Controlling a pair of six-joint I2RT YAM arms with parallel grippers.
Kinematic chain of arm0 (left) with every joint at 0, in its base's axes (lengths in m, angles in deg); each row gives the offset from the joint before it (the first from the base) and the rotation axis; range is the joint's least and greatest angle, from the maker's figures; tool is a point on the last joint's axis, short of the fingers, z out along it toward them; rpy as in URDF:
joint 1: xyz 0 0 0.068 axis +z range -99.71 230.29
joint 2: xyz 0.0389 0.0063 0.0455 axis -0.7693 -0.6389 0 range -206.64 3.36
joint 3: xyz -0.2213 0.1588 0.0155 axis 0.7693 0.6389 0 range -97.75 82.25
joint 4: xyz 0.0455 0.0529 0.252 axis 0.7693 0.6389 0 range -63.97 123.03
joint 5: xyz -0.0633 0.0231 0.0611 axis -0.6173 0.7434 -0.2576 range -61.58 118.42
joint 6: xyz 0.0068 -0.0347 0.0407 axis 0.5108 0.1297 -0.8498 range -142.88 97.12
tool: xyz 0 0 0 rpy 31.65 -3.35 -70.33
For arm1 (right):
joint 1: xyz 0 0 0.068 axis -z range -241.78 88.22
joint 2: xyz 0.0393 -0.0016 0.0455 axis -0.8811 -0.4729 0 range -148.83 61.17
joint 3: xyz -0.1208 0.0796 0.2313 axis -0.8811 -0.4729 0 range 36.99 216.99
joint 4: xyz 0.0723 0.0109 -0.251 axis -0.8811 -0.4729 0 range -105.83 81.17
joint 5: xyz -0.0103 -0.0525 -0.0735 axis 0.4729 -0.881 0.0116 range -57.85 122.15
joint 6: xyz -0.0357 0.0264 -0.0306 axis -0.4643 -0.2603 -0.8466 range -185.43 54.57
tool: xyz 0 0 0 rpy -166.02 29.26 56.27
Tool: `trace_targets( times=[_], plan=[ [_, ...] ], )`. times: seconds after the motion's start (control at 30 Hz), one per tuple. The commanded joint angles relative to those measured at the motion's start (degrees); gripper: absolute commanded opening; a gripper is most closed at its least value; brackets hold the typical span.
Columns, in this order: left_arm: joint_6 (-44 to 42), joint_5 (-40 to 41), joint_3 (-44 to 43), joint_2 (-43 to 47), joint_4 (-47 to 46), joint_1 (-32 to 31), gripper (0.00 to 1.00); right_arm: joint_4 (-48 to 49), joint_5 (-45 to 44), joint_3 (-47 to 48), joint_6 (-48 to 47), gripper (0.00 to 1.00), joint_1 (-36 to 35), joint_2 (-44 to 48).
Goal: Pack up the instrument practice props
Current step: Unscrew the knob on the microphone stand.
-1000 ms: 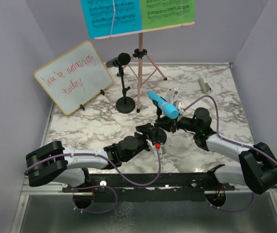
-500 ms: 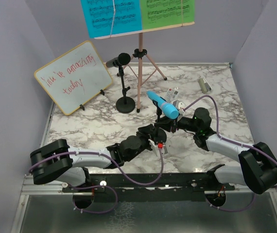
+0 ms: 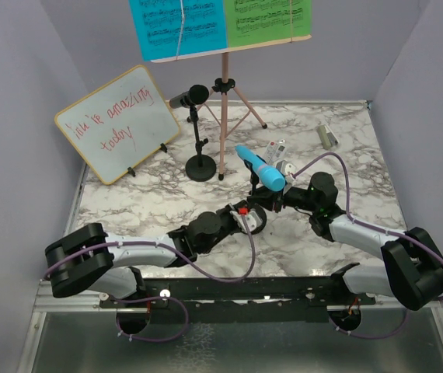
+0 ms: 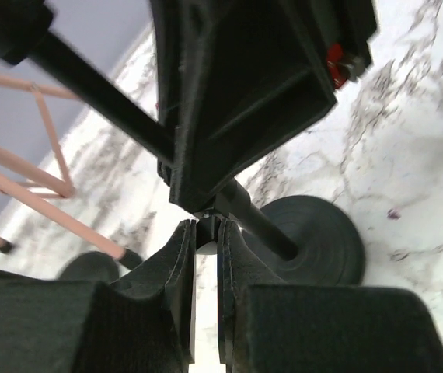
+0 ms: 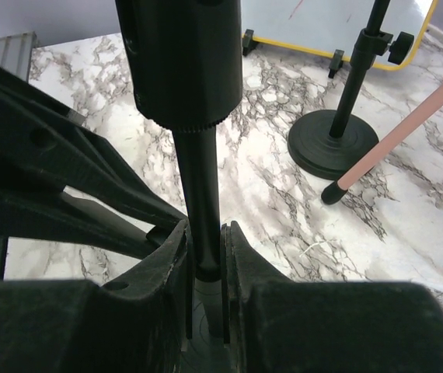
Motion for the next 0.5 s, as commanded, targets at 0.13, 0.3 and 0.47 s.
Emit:
trace_targets(
  times=[0.13,0.3,0.47],
  plan=[
    [43.4,-8.0,3.4,2.3,1.1,8.0,0.05,-2.4,0.7,-0.6,0.0,0.01,-0.7,-1.0],
    [69.4,-10.0,5.8,1.5,-3.8,12.1,0.05,-2.0,0.6,-0.8,0.0,0.0,-0.7,-1.1],
    [92.3,-7.6,8.7,-2.0,-12.5,13.2,0.06,-1.7,0.6,-0.9,-0.1,0.0,-0.7,-1.5]
  ],
)
